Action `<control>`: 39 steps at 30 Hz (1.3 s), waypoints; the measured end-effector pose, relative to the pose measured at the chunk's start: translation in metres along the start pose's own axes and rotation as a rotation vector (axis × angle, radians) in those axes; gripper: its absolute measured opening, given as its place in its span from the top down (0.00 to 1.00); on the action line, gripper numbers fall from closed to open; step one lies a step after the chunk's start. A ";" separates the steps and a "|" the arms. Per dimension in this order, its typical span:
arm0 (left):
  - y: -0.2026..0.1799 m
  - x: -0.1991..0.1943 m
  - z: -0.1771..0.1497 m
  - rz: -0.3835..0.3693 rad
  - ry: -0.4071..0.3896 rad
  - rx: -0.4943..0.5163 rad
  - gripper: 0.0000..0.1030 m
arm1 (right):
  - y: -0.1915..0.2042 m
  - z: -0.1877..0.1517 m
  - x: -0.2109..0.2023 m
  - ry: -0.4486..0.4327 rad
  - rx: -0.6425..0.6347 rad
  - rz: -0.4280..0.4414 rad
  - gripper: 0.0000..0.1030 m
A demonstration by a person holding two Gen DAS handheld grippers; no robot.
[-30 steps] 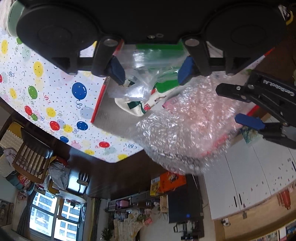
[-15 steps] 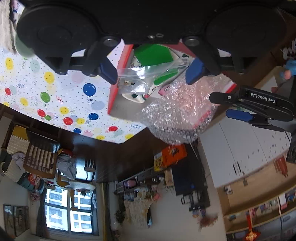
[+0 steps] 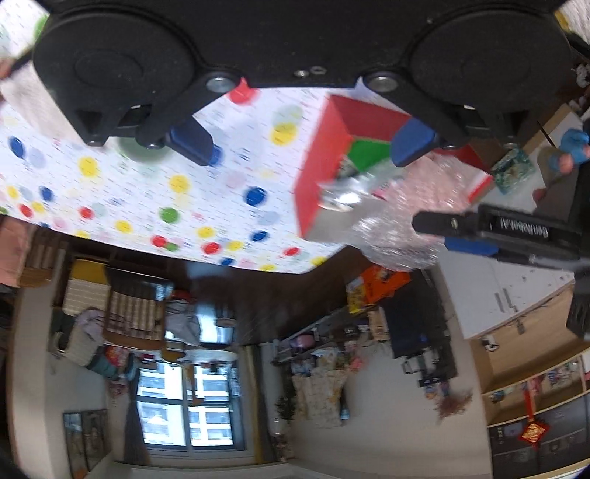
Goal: Organize soft objects
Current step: 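Move the left gripper to the white fuzzy towel while the right approaches the black cloth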
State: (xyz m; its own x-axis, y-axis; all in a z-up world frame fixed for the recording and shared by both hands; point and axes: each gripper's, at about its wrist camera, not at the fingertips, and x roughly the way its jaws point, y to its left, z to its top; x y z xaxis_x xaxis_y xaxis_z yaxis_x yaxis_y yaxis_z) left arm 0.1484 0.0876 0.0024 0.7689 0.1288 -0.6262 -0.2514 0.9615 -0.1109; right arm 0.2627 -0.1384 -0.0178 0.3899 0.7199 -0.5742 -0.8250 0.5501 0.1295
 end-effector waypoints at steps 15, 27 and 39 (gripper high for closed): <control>-0.162 0.085 0.010 -0.192 0.084 0.160 0.18 | -0.115 -0.070 -0.050 0.049 0.143 -0.186 0.00; -0.273 0.173 0.013 -0.349 0.243 0.289 0.18 | -0.196 -0.112 -0.059 0.102 0.182 -0.295 0.00; -0.323 0.271 0.034 -0.305 0.401 0.265 0.18 | -0.242 -0.128 -0.046 0.124 0.219 -0.319 0.01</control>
State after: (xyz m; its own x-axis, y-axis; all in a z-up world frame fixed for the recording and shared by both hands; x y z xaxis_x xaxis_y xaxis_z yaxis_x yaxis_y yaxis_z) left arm 0.4575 -0.1803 -0.1051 0.4871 -0.2167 -0.8460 0.1428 0.9755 -0.1676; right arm 0.3917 -0.3590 -0.1265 0.5488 0.4493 -0.7049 -0.5587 0.8244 0.0904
